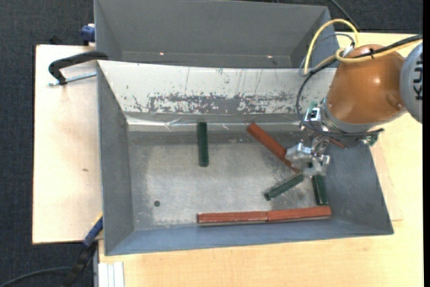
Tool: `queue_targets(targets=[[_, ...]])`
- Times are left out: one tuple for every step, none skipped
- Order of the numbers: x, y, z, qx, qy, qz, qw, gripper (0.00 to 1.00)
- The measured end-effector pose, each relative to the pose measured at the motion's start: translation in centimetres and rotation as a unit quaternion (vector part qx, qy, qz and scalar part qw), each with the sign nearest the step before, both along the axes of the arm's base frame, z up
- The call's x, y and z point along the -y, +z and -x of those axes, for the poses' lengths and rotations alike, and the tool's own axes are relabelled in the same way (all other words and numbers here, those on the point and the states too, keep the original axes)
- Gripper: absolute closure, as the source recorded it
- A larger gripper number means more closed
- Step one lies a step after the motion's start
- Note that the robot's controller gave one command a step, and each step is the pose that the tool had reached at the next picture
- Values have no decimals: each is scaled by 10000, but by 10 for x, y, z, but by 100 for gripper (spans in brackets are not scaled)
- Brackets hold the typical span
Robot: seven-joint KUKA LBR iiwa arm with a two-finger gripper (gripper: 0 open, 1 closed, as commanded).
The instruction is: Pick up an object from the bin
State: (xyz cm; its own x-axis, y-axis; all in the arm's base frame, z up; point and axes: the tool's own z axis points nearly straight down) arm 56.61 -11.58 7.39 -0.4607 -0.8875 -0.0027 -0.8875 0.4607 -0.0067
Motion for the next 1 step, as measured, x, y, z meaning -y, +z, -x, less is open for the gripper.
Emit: queue_targets(targets=[[38, 127, 33, 29, 99, 12, 9999, 100]])
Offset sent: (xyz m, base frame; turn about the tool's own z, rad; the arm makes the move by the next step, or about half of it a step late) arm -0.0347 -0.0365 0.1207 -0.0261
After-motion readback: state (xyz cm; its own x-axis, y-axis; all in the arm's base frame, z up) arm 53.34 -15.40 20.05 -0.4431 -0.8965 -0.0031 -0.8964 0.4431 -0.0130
